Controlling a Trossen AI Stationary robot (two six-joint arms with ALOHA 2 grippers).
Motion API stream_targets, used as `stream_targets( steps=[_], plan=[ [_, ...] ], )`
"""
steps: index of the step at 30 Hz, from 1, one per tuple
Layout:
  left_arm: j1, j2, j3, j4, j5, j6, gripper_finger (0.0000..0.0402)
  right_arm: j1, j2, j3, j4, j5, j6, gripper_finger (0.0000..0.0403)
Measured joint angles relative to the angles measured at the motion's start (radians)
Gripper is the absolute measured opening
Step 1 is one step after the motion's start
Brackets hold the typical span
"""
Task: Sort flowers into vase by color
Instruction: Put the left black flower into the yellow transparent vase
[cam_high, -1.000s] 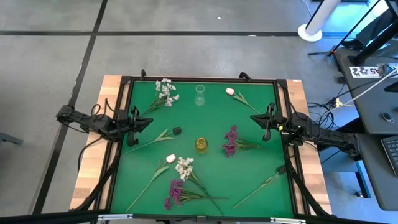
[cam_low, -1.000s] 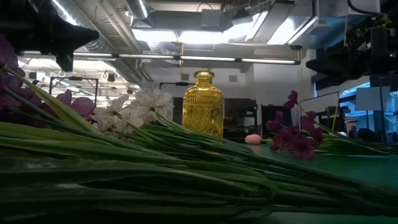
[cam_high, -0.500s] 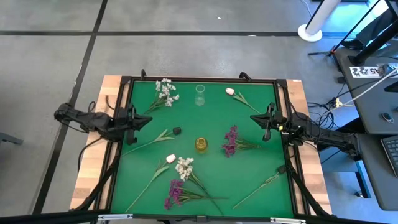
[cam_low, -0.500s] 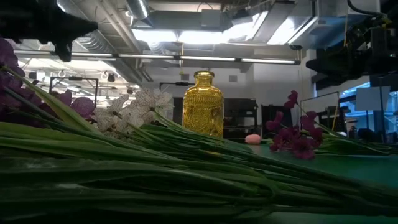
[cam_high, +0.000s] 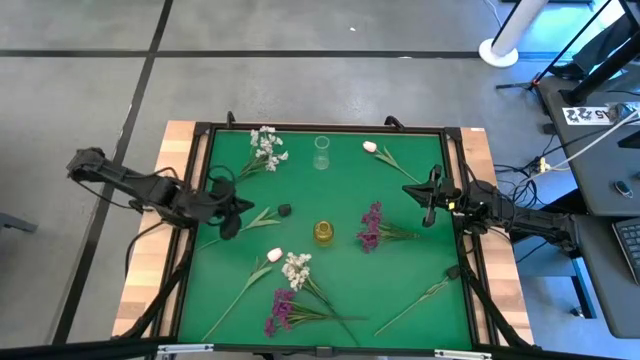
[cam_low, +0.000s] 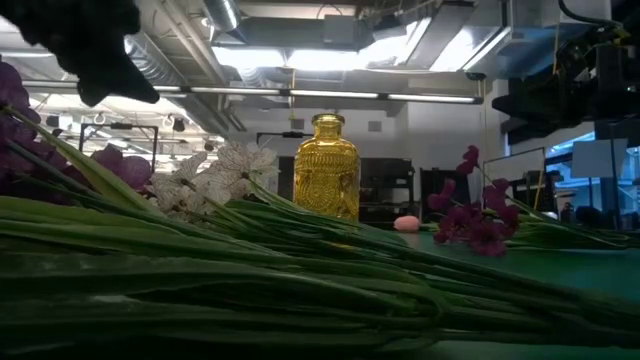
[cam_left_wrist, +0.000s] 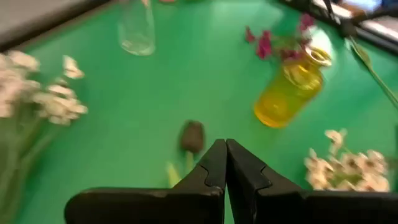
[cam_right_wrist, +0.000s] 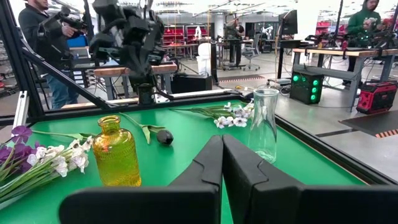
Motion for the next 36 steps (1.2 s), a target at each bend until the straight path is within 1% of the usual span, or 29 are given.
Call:
stream_targets(
  steps=[2,6,8,10,12,14,19,22,24,26,29,36],
  plan=[
    [0.0,0.069,0.057,-0.062,0.025,-0.044,0.0,0.0,0.0,0.0,0.0,0.0,0.0,0.0012],
    [0.018,0.205,0.177,-0.312,0.064,-0.157,0.0,0.0,0.0,0.0,0.0,0.0,0.0,0.0012],
    [0.034,0.267,0.212,-0.406,0.094,-0.178,0.0,0.0,0.0,0.0,0.0,0.0,0.0,0.0012],
    [0.052,0.325,0.22,-0.445,0.143,-0.178,0.0002,0.0,0.0,0.0,0.0,0.0,0.0,0.0012],
    [0.072,0.375,0.219,-0.446,0.193,-0.177,0.0014,0.0,0.0,0.0,0.0,0.0,0.0,0.0012],
    [0.086,0.426,0.211,-0.436,0.217,-0.173,0.0034,0.0,0.0,0.0,0.0,0.0,0.0,0.0012],
    [0.105,0.553,0.204,-0.414,0.218,-0.12,0.0095,0.0,0.0,0.0,0.0,0.0,0.0,0.0012],
    [0.115,0.609,0.204,-0.347,0.226,-0.083,0.0124,0.0,0.0,0.0,0.0,0.0,0.0,0.0012],
    [0.124,0.637,0.204,-0.29,0.252,-0.05,0.0136,0.0,0.0,0.0,0.0,0.0,0.0,0.0012],
    [0.126,0.655,0.204,-0.227,0.29,-0.018,0.0142,0.0,0.0,0.0,0.0,0.0,0.0,0.0012],
    [0.124,0.665,0.204,-0.194,0.317,0.002,0.0144,0.0,0.0,0.0,0.0,0.0,0.0,0.0012],
    [0.149,0.666,0.203,-0.206,0.295,0.033,0.014,0.0,0.0,0.0,0.0,0.0,0.0,0.0012]
  ],
)
